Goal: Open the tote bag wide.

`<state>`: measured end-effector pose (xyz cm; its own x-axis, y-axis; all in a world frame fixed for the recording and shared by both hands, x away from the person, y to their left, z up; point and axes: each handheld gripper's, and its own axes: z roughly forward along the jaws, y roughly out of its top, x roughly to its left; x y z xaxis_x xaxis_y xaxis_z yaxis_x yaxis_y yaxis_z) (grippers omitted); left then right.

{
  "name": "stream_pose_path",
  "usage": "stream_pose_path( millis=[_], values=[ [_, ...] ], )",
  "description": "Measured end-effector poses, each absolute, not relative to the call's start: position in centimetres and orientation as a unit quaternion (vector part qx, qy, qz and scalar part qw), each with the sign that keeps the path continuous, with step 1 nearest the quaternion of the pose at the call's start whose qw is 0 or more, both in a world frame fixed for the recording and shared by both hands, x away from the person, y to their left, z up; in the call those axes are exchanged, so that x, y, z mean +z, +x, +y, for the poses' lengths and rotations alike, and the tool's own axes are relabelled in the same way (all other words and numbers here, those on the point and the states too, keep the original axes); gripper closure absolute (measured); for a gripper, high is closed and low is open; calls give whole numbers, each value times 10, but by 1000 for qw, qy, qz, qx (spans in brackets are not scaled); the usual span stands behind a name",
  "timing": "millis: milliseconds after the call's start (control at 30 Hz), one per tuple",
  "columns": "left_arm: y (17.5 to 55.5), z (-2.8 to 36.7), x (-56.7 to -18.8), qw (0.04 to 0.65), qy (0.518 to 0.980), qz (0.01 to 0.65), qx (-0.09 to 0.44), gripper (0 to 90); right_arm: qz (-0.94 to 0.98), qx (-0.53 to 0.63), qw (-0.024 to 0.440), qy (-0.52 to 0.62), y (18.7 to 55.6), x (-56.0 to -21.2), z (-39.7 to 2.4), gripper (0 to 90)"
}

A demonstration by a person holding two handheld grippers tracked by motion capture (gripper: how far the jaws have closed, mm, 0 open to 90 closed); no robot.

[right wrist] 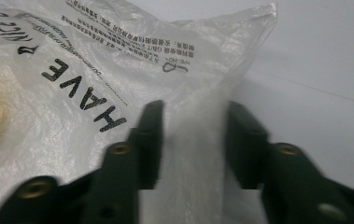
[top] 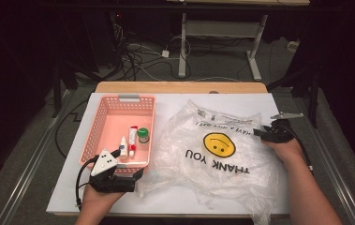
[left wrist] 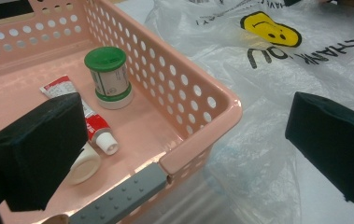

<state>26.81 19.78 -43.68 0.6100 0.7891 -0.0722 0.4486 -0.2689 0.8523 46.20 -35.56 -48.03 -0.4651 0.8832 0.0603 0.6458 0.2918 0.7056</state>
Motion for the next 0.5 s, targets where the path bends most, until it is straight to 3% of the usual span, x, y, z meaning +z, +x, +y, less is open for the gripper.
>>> stream_pose_path(
  millis=[167,500],
  values=[
    [268,196,-437,455,776,396,184,0,800,361,122,463,457,-480,-354,899],
    [268,202,-435,472,763,402,183,0,770,359,205,486,453,-464,-361,900]
  ],
)
